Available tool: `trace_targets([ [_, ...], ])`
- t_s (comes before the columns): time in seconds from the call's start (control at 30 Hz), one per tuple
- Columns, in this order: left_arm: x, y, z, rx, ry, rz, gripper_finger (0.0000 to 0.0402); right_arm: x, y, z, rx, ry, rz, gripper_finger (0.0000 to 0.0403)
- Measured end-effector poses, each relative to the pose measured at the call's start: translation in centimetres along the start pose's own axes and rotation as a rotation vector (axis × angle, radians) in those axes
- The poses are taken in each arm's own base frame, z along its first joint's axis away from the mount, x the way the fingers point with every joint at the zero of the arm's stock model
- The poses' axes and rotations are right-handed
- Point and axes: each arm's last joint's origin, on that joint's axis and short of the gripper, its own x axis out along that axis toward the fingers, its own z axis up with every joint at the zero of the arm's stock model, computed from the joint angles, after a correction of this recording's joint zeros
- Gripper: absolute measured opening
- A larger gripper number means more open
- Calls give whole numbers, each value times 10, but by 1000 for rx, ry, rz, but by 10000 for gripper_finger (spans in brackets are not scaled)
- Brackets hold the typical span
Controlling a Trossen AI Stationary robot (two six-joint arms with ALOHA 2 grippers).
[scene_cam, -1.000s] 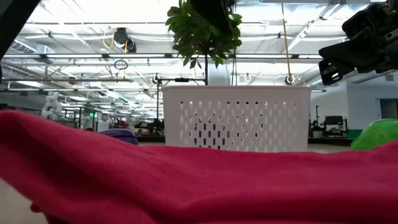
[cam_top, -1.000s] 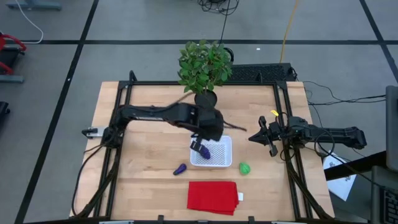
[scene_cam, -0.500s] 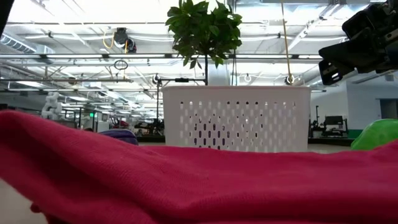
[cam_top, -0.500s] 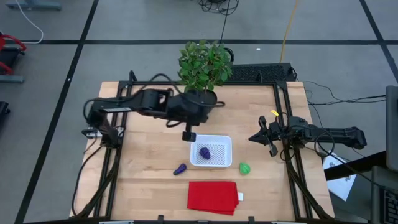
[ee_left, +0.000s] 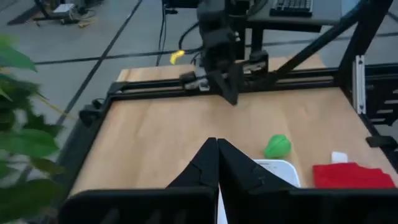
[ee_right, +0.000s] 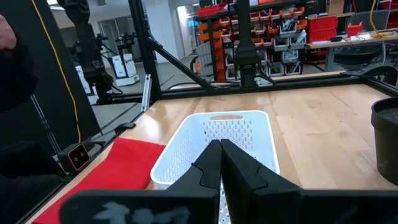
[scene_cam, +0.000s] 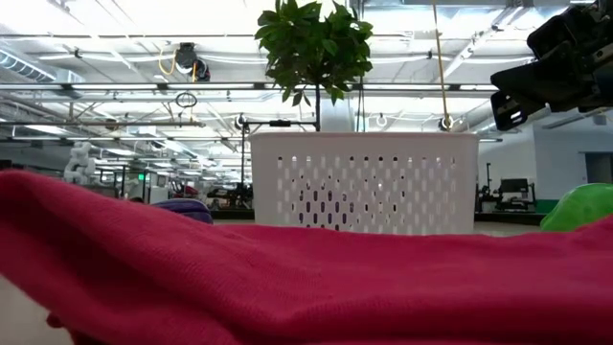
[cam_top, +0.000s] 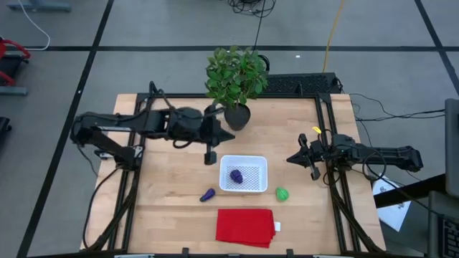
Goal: Pick and placing Produce into tupperware
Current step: Put the green pear into the white bin
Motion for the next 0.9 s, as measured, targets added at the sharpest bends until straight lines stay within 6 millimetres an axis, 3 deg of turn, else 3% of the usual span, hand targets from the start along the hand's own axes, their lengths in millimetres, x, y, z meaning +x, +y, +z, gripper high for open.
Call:
trace_targets([
  [0.13,-9,-7,-11,20,-58,2,0,0,0,0,1,2,-1,0],
  [0.37,-56,5,-29,-27,-118,216,0,0,0,0,1,2,0,0],
  [0.5,-79,12,-52,-59,-196,174,0,0,0,0,1,4,-1,0],
  [0.7,-81,5,-100,-55,-390,-25,0,0,0,0,-1,-3,0,0],
  [0.9,-80,0,-140,-38,-334,-73,0,0,0,0,12,-1,0,0],
])
